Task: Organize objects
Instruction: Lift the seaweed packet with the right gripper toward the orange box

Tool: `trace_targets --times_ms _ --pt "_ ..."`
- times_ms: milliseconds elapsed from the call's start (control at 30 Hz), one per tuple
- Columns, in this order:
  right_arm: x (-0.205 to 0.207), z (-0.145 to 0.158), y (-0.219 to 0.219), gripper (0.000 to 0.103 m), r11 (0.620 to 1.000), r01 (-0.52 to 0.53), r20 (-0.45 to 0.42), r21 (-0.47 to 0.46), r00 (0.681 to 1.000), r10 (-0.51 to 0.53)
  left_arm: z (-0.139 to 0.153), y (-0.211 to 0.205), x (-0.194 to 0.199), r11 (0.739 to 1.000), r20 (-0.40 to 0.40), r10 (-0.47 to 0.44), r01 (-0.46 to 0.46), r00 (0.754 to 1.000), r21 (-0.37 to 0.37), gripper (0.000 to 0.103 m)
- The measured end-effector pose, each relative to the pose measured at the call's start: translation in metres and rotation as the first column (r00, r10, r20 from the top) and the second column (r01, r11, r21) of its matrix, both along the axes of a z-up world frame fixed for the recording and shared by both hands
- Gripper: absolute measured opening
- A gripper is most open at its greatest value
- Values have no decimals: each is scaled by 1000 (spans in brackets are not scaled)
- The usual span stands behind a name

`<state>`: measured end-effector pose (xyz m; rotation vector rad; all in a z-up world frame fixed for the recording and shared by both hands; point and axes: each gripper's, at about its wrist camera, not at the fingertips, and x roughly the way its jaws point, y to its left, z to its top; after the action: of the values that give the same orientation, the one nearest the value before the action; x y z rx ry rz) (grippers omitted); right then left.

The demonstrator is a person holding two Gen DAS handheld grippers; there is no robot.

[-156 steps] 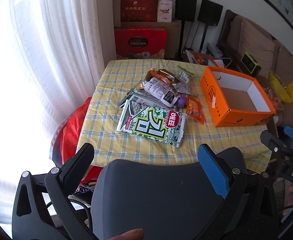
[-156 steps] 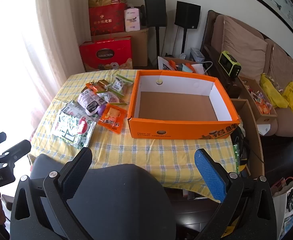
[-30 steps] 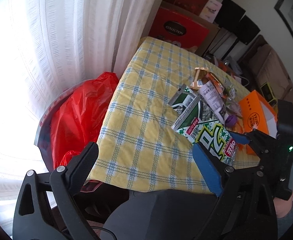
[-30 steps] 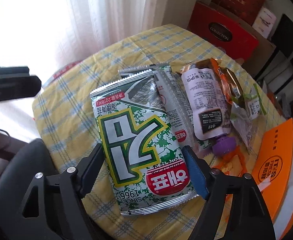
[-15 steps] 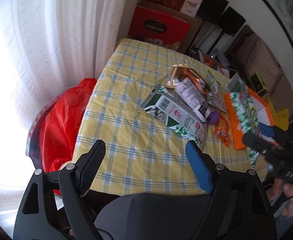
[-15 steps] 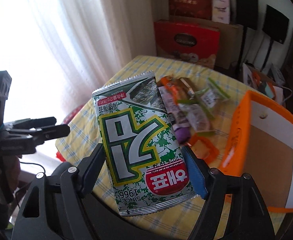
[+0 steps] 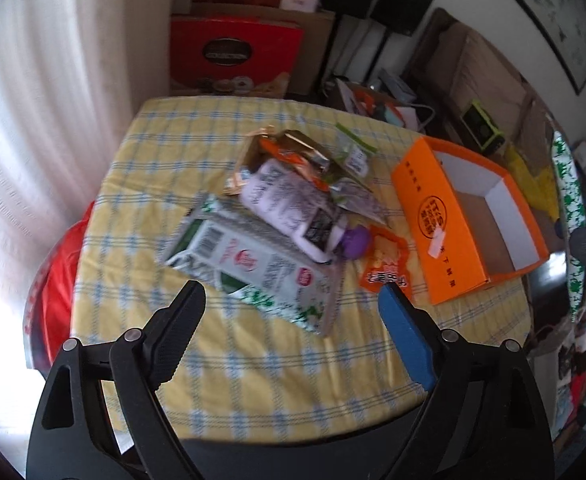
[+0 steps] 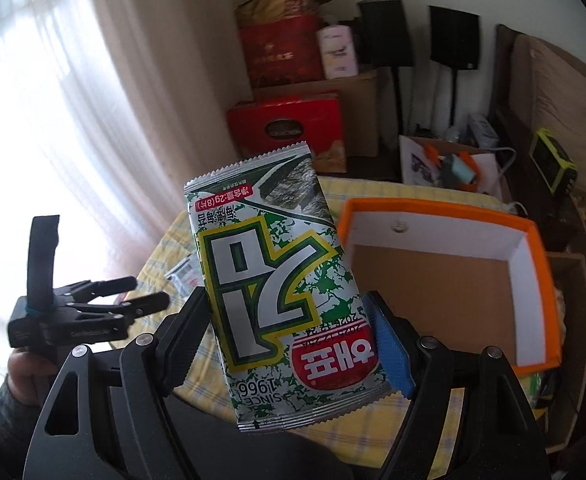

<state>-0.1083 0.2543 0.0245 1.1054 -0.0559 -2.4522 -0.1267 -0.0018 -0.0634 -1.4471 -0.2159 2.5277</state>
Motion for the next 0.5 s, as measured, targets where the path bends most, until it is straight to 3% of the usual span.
trace_targets --times_ms 267,500 --pt "13 -6 35 79 998 60 15 -23 998 -59 -5 27 -25 999 -2 -40 40 999 -27 87" --pt "19 -13 53 79 995 89 23 -34 996 -89 -12 29 -75 993 128 -16 1 992 119 77"
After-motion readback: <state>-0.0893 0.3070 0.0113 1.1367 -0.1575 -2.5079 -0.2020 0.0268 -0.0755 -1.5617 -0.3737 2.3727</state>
